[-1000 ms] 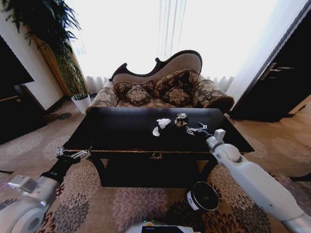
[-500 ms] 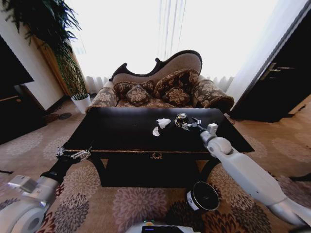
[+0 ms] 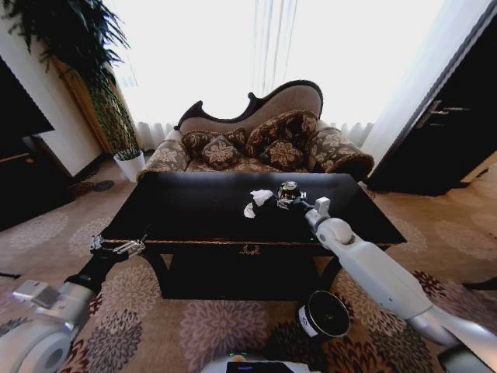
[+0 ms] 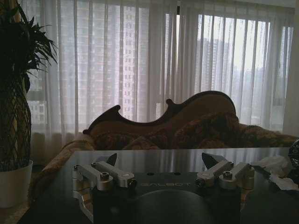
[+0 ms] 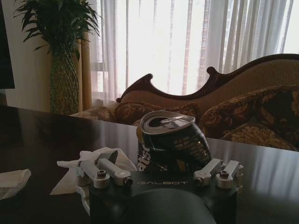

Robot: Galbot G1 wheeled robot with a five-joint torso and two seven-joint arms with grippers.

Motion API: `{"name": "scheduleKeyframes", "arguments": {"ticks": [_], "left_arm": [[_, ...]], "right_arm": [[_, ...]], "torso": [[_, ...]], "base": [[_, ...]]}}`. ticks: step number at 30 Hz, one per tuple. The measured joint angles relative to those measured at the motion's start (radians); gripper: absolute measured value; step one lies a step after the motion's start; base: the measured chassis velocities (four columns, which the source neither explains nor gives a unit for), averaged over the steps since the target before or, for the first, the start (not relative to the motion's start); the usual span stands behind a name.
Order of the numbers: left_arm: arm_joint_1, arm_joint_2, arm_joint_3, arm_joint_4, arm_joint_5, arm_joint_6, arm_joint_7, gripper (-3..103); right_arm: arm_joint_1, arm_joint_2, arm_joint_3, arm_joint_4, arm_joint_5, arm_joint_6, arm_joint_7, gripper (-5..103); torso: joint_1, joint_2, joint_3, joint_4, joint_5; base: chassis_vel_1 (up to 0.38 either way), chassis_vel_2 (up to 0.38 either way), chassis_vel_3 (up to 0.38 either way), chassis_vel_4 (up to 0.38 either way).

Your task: Move to the front of the table and place the trash on the table into the trash bin.

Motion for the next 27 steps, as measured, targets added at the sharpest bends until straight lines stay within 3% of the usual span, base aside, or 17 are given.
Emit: {"name": "scheduleKeyframes", "arguments": {"ticks": [4,6,10,12,15,18,20,23,24,27], "left_arm": [[0.000,0.000,0.000,0.000,0.000,0.000,0.000,100],[0.000,0.000,0.000,0.000,0.000,0.000,0.000,100],[0.000,0.000,0.000,0.000,0.000,0.000,0.000,100],[0.000,0.000,0.000,0.000,0.000,0.000,0.000,100],[0.000,0.000,0.000,0.000,0.000,0.000,0.000,100],[0.000,0.000,0.000,0.000,0.000,0.000,0.000,100],[0.000,0.000,0.000,0.000,0.000,0.000,0.000,100],[0.000,0.000,0.000,0.000,0.000,0.000,0.000,100],[0.000,0.000,0.000,0.000,0.000,0.000,0.000,100],[0.000,0.000,0.000,0.000,0.000,0.000,0.000,100]], "right_arm": [[0.005,0.000,-0.003,-0.002,0.000,0.004,0.001,74],[0.004,0.000,-0.003,-0.002,0.000,0.004,0.001,74],[-0.004,-0.002,-0.001,0.006,0.000,0.006,0.004,52],[-0.005,-0.002,-0.001,0.008,0.000,0.006,0.005,52],[-0.007,-0.001,-0.001,0.012,0.000,0.006,0.009,36],[-0.007,-0.001,0.000,0.013,0.000,0.006,0.010,30],[-0.007,-0.003,0.004,0.018,0.001,0.006,0.012,19],[-0.010,-0.003,0.008,0.022,0.002,0.006,0.013,14],[-0.016,-0.005,0.015,0.027,0.004,0.006,0.015,3],[-0.025,-0.007,0.025,0.035,0.007,0.006,0.018,2]], "torso": [[0.000,0.000,0.000,-0.0001,0.0001],[0.000,0.000,0.000,-0.0001,0.0000],[0.000,0.000,0.000,-0.0001,0.0000],[0.000,0.000,0.000,-0.0001,0.0000],[0.000,0.000,0.000,-0.0001,0.0001],[0.000,0.000,0.000,-0.0001,0.0001],[0.000,0.000,0.000,-0.0001,0.0001],[0.000,0.000,0.000,0.0000,0.0001],[0.000,0.000,0.000,0.0000,0.0001],[0.000,0.000,0.000,-0.0001,0.0001]], "base": [[0.000,0.000,0.000,0.000],[0.000,0.000,0.000,0.000],[0.000,0.000,0.000,0.000],[0.000,0.000,0.000,0.000],[0.000,0.000,0.000,0.000],[0.000,0.000,0.000,0.000],[0.000,0.000,0.000,0.000],[0.000,0.000,0.000,0.000],[0.000,0.000,0.000,0.000],[0.000,0.000,0.000,0.000]]}}
